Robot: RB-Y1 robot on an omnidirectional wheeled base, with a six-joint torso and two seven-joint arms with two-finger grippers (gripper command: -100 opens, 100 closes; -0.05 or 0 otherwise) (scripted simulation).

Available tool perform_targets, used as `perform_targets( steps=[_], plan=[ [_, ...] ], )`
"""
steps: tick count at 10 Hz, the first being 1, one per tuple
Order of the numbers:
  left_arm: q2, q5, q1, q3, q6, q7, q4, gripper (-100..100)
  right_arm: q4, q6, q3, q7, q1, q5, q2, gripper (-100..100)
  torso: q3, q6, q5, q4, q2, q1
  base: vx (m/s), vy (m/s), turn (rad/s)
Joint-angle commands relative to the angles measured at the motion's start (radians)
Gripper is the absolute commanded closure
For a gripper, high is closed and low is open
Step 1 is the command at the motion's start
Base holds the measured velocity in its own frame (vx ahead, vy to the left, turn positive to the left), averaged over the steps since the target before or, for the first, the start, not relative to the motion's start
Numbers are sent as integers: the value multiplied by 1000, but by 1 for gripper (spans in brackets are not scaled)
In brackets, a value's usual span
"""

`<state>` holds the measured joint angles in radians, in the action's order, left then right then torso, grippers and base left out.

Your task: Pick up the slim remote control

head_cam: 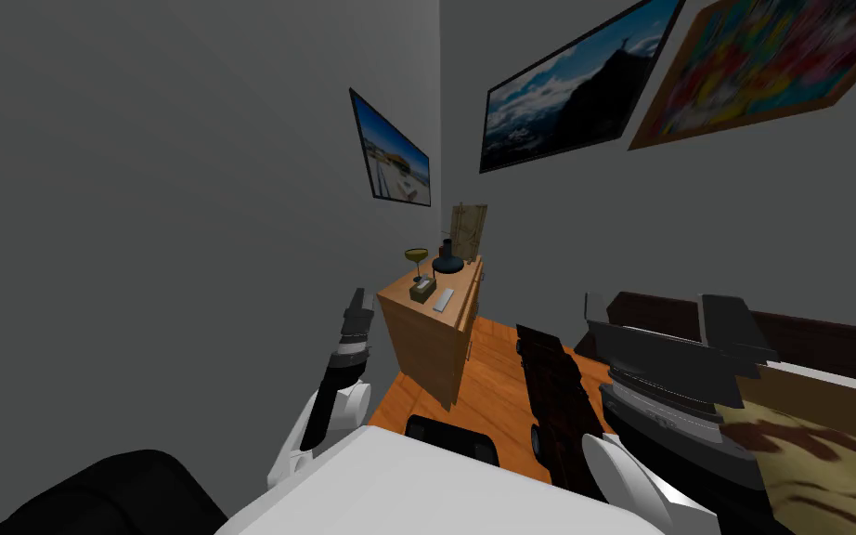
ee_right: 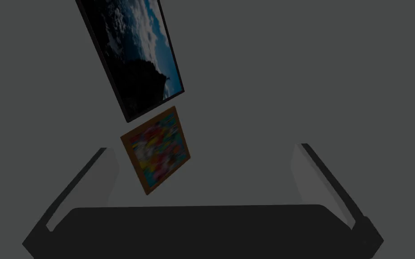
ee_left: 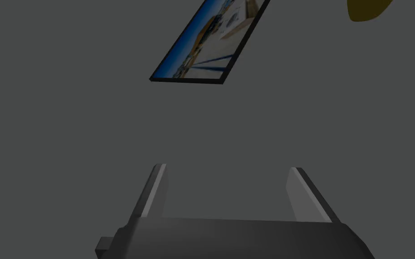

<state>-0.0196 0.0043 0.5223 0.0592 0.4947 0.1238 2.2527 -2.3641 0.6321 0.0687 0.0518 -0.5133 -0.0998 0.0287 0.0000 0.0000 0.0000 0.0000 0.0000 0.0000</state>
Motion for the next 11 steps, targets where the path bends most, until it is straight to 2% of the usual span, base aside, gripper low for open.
perform_targets(
  steps=[1,5,7,8,10,11],
  plan=[
    [-30,-4,15,7,2,11,-4,-100,0,0,0,0,0,0,0,0,0,0,0,0,0,0,-9,-8,-97],
    [-91,-25,103,46,14,79,-24,-100,0,0,0,0,0,0,0,0,2,0,0,1,4,-1,-50,-25,-206],
    [-103,-42,162,75,26,131,-39,-100,0,0,0,0,0,0,0,0,4,1,-1,1,7,-3,-100,-61,-346],
    [-103,-42,172,75,26,131,-39,-100,0,0,0,0,0,0,0,0,4,0,-1,2,8,-4,-83,-37,-109],
    [-106,-63,242,111,40,193,-56,-100,0,0,0,0,0,0,0,0,4,0,-1,2,7,-2,-95,-36,-327],
    [-106,-63,255,111,40,194,-56,-100,0,0,0,0,0,0,0,0,5,1,0,2,8,-1,-90,-35,-141]
  ],
)
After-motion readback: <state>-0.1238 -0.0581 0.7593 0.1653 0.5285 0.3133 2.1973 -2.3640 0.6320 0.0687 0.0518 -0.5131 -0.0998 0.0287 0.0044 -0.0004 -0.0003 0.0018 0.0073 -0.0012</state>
